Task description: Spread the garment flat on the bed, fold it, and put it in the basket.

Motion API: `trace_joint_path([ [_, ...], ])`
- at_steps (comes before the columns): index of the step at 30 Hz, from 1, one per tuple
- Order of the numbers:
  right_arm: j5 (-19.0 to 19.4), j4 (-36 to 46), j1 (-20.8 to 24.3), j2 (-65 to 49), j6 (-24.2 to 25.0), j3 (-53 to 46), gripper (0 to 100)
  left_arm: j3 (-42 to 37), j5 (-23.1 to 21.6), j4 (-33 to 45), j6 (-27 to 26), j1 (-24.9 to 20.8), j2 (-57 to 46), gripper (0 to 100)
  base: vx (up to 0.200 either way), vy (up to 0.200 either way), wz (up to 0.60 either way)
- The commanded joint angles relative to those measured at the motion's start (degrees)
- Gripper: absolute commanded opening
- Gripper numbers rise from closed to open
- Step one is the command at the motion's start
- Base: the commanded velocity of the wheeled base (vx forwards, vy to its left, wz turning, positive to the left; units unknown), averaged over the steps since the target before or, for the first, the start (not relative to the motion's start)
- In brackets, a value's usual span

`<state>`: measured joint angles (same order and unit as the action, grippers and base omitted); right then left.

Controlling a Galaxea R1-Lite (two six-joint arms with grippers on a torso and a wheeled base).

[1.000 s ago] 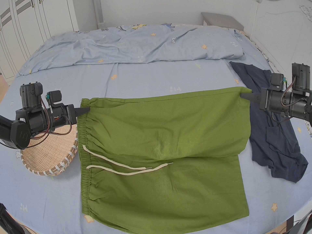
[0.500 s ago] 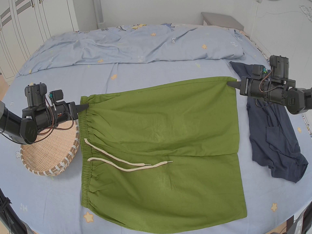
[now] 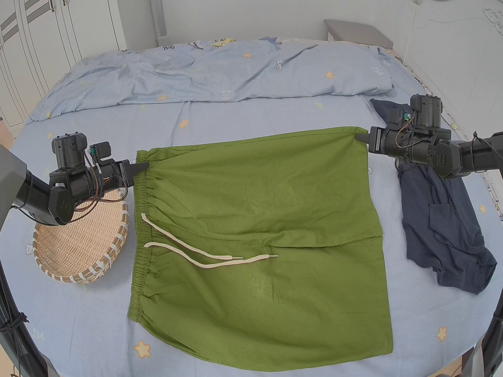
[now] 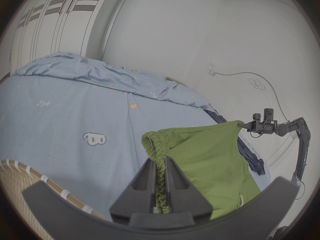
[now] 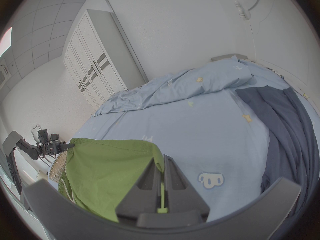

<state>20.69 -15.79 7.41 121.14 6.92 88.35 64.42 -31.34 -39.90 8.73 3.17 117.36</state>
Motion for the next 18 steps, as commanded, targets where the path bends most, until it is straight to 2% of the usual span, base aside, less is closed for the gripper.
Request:
trace_joint_path([
  [1, -0.30, -0.12, -0.56, 2.08, 0.11, 0.51, 0, 1.77, 0.14, 0.00, 0.06, -0.01, 2.61, 0, 0.000, 0.000, 0.00],
  [15, -0.38, 0.14, -0.91, 3.75, 0.11, 1.04, 0, 4.84, 0.23, 0.61, 0.15, -0.18, 4.37, 0, 0.000, 0.000, 0.00],
  [16, -0.38, 0.14, -0.82, 4.11, 0.11, 1.39, 100, 5.28, 0.23, 0.70, 0.15, -0.18, 4.72, 0, 0.000, 0.000, 0.00],
  [18, -0.74, 0.49, -0.64, 4.63, 0.11, 2.01, 100, 5.90, 0.23, 0.79, 0.15, -0.18, 5.07, 0, 0.000, 0.000, 0.00],
])
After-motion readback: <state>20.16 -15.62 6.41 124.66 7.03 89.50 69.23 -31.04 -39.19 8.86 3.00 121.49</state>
